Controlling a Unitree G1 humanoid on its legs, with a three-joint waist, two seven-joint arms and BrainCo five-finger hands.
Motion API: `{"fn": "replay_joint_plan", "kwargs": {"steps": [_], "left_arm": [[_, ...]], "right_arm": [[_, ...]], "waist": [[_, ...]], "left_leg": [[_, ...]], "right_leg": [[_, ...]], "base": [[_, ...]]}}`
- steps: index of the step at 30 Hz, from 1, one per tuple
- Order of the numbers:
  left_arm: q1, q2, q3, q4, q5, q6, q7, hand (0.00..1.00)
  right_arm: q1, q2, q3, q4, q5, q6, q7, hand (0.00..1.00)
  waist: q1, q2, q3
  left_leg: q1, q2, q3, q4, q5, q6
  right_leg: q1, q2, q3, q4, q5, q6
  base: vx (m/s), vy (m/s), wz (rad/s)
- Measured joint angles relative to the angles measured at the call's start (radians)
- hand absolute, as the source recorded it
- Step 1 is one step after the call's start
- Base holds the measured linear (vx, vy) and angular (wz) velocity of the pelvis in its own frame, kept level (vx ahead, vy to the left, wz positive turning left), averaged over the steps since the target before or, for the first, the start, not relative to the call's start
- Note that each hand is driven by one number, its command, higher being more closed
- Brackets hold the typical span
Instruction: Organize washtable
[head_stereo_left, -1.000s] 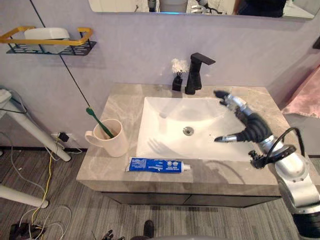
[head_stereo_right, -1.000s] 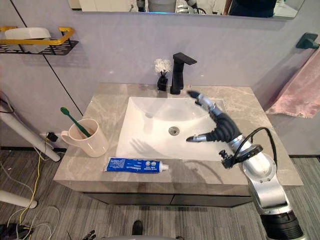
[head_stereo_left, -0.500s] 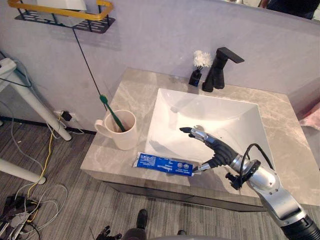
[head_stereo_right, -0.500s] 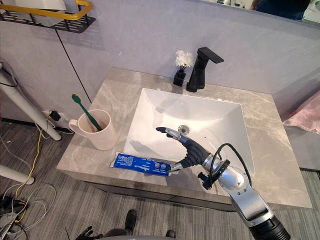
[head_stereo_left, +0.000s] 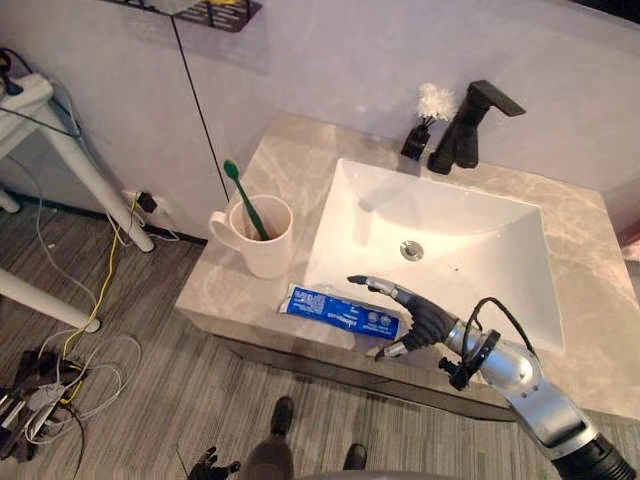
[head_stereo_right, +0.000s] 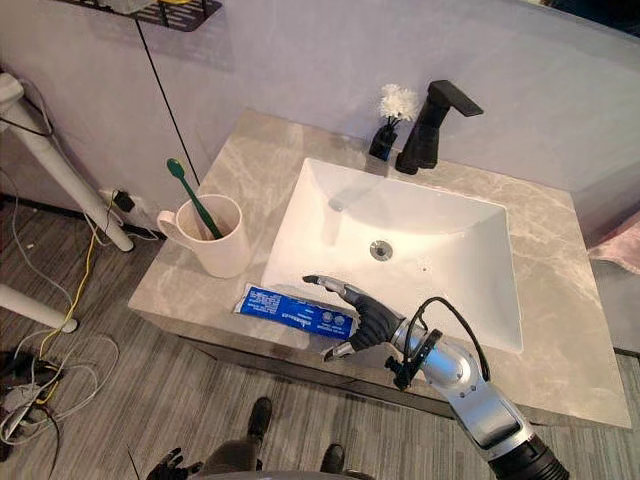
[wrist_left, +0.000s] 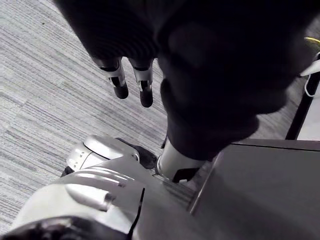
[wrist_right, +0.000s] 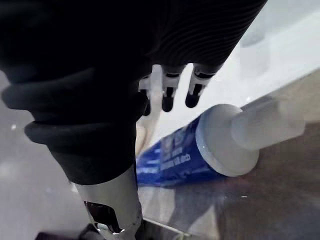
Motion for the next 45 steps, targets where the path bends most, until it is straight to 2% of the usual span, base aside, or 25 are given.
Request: {"fn": "replay_joint_plan", "kwargs": {"steps": [4, 14, 21, 22, 26, 41, 43, 45], "left_arm": [[-0.002, 0.009, 0.000, -0.002, 0.000, 0.000, 0.001, 0.00], [-0.001, 0.005, -0.004, -0.028, -0.005, 0.006, 0.006, 0.00], [-0.002, 0.008, -0.004, -0.041, -0.013, 0.005, 0.021, 0.00], [-0.002, 0.008, -0.004, -0.042, -0.014, 0.005, 0.021, 0.00], [-0.002, 0.009, -0.004, -0.057, -0.021, 0.006, 0.022, 0.00], [-0.007, 0.006, -0.003, -0.058, -0.034, 0.007, 0.022, 0.00], [-0.007, 0.005, 0.000, -0.058, -0.042, 0.008, 0.022, 0.00], [-0.007, -0.002, 0.023, -0.061, -0.095, 0.011, 0.023, 0.00]], "right_arm": [[0.001, 0.010, -0.001, 0.011, -0.038, 0.016, -0.004, 0.00], [0.006, 0.037, -0.046, 0.039, -0.128, 0.019, -0.061, 0.00], [0.009, 0.065, -0.065, 0.039, -0.138, 0.018, -0.066, 0.00], [0.009, 0.069, -0.066, 0.039, -0.140, 0.018, -0.066, 1.00], [0.012, 0.075, -0.067, 0.038, -0.145, 0.016, -0.063, 1.00], [-0.071, 0.082, -0.055, 0.071, -0.153, 0.021, -0.087, 1.00], [-0.071, 0.082, -0.061, 0.077, -0.152, 0.021, -0.087, 1.00], [-0.067, 0.082, -0.067, 0.081, -0.150, 0.022, -0.087, 1.00]], "waist": [[-0.001, -0.017, 0.008], [0.000, -0.014, 0.031], [-0.001, -0.027, 0.055], [-0.001, -0.029, 0.056], [-0.001, -0.036, 0.065], [0.003, -0.032, 0.073], [0.003, -0.031, 0.073], [0.002, -0.030, 0.072]], "left_leg": [[-0.015, -0.001, -0.006, 0.000, 0.006, -0.002], [-0.026, 0.009, 0.002, 0.000, 0.004, -0.009], [-0.033, 0.013, 0.021, 0.000, 0.009, -0.005], [-0.033, 0.013, 0.021, 0.000, 0.009, -0.005], [-0.034, 0.014, 0.021, 0.000, 0.009, -0.005], [-0.017, 0.032, 0.051, 0.000, 0.003, -0.011], [-0.011, 0.033, 0.053, 0.000, 0.002, -0.010], [-0.001, 0.033, 0.054, 0.000, 0.003, -0.011]], "right_leg": [[-0.012, 0.001, -0.007, 0.001, 0.003, -0.004], [-0.036, 0.006, 0.009, 0.020, 0.004, -0.006], [-0.051, 0.009, 0.028, 0.017, 0.010, -0.007], [-0.052, 0.009, 0.028, 0.016, 0.010, -0.007], [-0.052, 0.010, 0.030, 0.014, 0.011, -0.008], [-0.048, 0.024, 0.081, 0.009, 0.037, -0.016], [-0.041, 0.026, 0.083, 0.004, 0.037, -0.016], [-0.026, 0.026, 0.083, -0.008, 0.037, -0.016]], "base": [[0.02, -0.005, 0.06], [-0.04, 0.000, -0.04], [-0.01, -0.002, -0.08], [0.04, -0.010, 0.00], [0.03, -0.008, -0.01], [-0.01, 0.001, -0.06], [-0.02, -0.007, -0.03], [0.00, 0.000, 0.00]]}}
